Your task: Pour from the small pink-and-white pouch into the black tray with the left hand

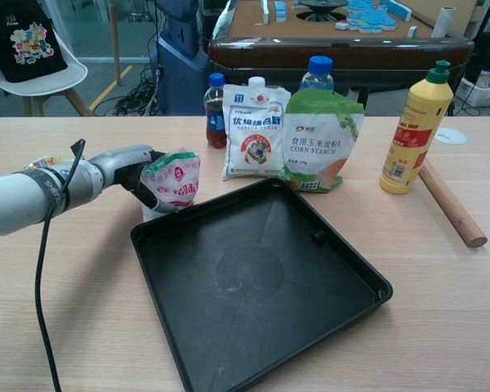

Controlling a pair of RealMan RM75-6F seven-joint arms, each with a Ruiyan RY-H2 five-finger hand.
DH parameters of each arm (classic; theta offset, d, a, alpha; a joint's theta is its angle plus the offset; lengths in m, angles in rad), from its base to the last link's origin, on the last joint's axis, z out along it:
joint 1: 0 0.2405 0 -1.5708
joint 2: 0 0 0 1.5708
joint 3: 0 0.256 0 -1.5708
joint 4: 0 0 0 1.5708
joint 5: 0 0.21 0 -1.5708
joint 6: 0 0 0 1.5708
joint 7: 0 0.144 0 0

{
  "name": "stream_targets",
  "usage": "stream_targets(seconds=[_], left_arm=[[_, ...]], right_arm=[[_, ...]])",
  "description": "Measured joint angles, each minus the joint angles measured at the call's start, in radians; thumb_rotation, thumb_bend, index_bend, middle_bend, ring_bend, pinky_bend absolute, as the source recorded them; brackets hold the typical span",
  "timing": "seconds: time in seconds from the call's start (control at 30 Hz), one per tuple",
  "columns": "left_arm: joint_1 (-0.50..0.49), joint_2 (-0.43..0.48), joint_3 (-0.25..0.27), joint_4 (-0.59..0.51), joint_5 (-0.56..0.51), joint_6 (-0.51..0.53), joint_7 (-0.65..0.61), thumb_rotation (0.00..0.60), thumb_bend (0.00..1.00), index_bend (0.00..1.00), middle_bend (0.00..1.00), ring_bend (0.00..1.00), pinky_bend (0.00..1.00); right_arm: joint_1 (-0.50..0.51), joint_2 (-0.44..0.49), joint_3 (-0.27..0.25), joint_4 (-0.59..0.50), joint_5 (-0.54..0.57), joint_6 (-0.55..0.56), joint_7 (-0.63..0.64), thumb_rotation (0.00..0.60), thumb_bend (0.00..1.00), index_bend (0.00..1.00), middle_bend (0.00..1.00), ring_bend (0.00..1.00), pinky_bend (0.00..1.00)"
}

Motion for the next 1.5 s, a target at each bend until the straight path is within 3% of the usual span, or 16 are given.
stream_targets(seconds=[0.2,0.37,0.6,0.8,1.17,1.5], left_arm=[[-0.008,-0.017,-0.008,0.044,-0.005,-0.012,-0.008,0.6,0.21,0.34,0.4,0.38,0.39],[-0.012,-0.021,-0.013,0.072,0.012,-0.009,-0.02,0.6,0.21,0.39,0.49,0.47,0.53],[-0.007,0.002,-0.003,0.064,0.074,0.037,-0.025,0.6,0.21,0.43,0.55,0.5,0.56],[0.014,0.058,0.019,-0.018,0.15,0.136,0.003,0.6,0.21,0.43,0.55,0.5,0.56],[0.063,0.132,0.086,-0.231,0.258,0.347,0.301,0.6,0.21,0.43,0.55,0.5,0.56],[0.087,0.11,0.153,-0.267,0.33,0.448,0.525,0.6,0.21,0.42,0.55,0.5,0.56]], right_arm=[[-0.002,0.002,0.001,-0.004,0.0,0.002,-0.002,0.6,0.19,0.16,0.24,0.06,0.09],[0.0,0.004,0.002,-0.011,-0.003,0.0,-0.004,0.6,0.19,0.16,0.24,0.06,0.09],[0.007,0.003,0.005,-0.014,-0.007,-0.005,-0.007,0.6,0.19,0.16,0.24,0.06,0.09],[0.013,-0.001,0.007,-0.011,-0.013,-0.011,-0.006,0.6,0.19,0.16,0.24,0.06,0.09],[0.019,-0.013,0.003,0.006,-0.033,-0.009,0.01,0.6,0.19,0.16,0.24,0.06,0.09],[0.005,-0.015,-0.006,0.02,-0.043,0.012,0.027,0.6,0.19,0.16,0.24,0.06,0.09]])
